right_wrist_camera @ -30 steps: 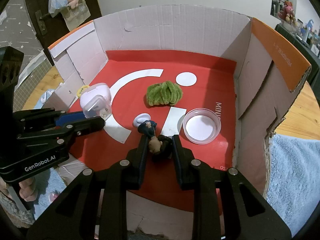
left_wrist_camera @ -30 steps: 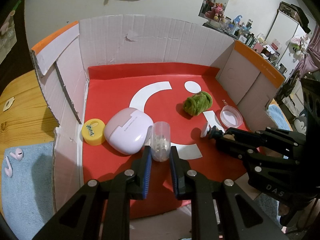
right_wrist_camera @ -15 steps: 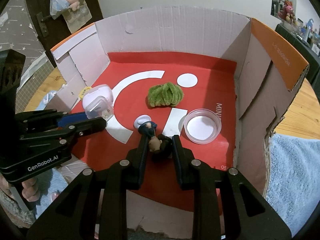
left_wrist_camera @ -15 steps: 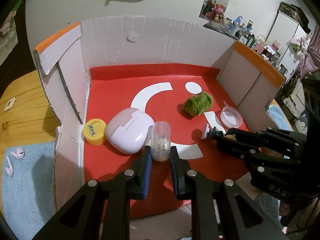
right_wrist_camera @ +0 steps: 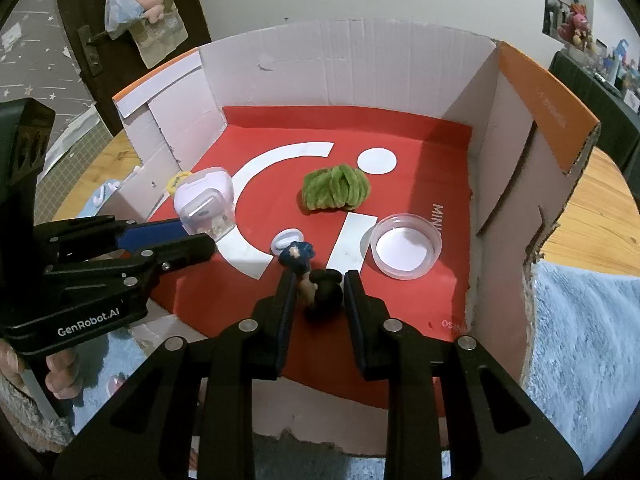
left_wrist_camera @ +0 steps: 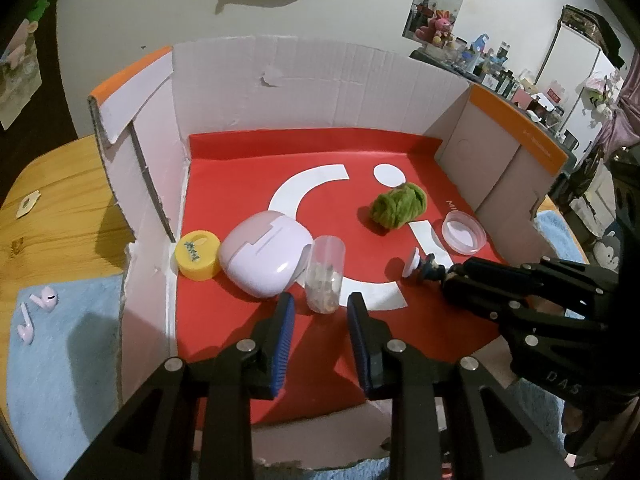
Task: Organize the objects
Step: 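Open both grippers to release the vial and figurine in the box, then withdraw both grippers from the box toward the remaining toys on the towel, then grasp the green yarn ball with the right gripper while the left grasps the yellow-haired figurine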
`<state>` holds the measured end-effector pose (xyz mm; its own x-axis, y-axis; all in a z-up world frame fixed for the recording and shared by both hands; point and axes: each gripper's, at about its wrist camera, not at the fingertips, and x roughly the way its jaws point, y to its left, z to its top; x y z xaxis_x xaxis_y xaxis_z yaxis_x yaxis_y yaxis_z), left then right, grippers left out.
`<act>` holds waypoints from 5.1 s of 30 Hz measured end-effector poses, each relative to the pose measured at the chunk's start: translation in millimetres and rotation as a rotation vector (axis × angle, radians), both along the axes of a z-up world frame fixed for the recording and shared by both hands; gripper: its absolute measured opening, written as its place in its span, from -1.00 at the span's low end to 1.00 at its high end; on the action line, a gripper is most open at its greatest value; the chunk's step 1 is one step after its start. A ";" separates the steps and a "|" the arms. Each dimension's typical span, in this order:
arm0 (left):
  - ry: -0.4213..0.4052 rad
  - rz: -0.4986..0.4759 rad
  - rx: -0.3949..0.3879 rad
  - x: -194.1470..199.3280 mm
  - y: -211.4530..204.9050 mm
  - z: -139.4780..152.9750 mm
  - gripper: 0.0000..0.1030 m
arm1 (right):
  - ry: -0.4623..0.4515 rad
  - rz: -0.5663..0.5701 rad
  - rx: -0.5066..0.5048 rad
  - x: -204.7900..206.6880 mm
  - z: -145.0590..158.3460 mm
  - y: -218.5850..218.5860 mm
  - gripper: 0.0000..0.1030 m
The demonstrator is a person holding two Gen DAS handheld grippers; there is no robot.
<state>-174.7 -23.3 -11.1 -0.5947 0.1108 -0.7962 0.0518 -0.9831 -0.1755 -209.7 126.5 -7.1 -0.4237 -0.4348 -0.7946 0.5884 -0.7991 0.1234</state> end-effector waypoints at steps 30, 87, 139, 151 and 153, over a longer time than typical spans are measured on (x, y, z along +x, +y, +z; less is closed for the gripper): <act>0.047 0.039 -0.017 30.1 -1.7 16.2 -0.02 | 0.041 0.002 -0.025 24.7 15.8 8.2 -0.07; 0.192 0.069 -0.072 110.9 14.2 52.9 0.91 | 0.154 -0.018 -0.126 115.3 62.3 39.8 0.40; 0.027 -0.069 -0.159 112.6 33.7 -14.0 0.04 | 0.079 -0.030 -0.024 80.3 6.2 30.4 -0.08; 0.036 -0.066 -0.162 104.8 40.3 -17.0 0.05 | 0.045 -0.002 -0.016 68.6 -6.3 13.6 -0.08; 0.040 -0.063 -0.161 105.7 40.8 -16.9 0.01 | 0.038 0.004 -0.022 68.3 -8.4 12.5 -0.08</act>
<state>-69.0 17.5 -28.1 -0.6220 0.0219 -0.7827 -0.0148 -0.9998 -0.0163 -141.4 139.0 -15.5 -0.4515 -0.4535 -0.7684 0.5965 -0.7939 0.1181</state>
